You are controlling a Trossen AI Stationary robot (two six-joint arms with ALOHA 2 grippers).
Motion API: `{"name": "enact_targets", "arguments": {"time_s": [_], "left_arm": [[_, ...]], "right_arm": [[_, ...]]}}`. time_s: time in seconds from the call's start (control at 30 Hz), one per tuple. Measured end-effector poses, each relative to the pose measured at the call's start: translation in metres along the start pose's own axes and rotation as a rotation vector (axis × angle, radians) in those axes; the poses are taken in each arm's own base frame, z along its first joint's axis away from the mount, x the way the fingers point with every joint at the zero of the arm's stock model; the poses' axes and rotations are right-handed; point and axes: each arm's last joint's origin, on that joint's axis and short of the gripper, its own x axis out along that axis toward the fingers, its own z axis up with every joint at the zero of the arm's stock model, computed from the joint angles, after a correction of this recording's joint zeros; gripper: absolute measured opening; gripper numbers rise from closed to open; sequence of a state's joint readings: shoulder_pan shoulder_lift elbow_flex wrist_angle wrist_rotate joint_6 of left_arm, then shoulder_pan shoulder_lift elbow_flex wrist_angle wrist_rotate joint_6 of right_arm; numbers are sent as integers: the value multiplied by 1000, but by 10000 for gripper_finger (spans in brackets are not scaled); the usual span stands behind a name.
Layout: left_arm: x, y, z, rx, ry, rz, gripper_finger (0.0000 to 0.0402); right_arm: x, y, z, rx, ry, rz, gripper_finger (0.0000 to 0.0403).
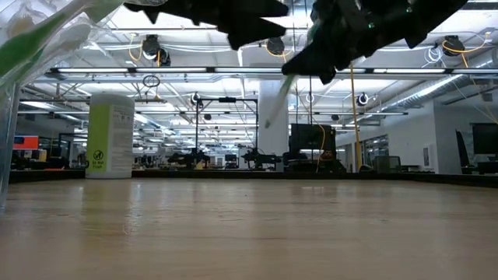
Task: Pick & Place toothbrushing station
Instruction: Put the green toothbrush into the transparent organizer
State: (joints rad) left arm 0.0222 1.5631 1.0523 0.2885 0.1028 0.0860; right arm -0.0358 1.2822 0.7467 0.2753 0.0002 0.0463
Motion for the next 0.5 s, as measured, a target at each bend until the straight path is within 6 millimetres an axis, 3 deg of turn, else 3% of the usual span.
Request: {"name": "enact_targets", "arguments": {"time_s": [0.23,0.5], "left_arm": [[32,-1,-2,19,27,10,300],[38,0,1,52,-7,15,282]], "right_arm": [[10,11,-5,-12,-4,38,15],[11,16,-7,-3,7,55,15]]}}
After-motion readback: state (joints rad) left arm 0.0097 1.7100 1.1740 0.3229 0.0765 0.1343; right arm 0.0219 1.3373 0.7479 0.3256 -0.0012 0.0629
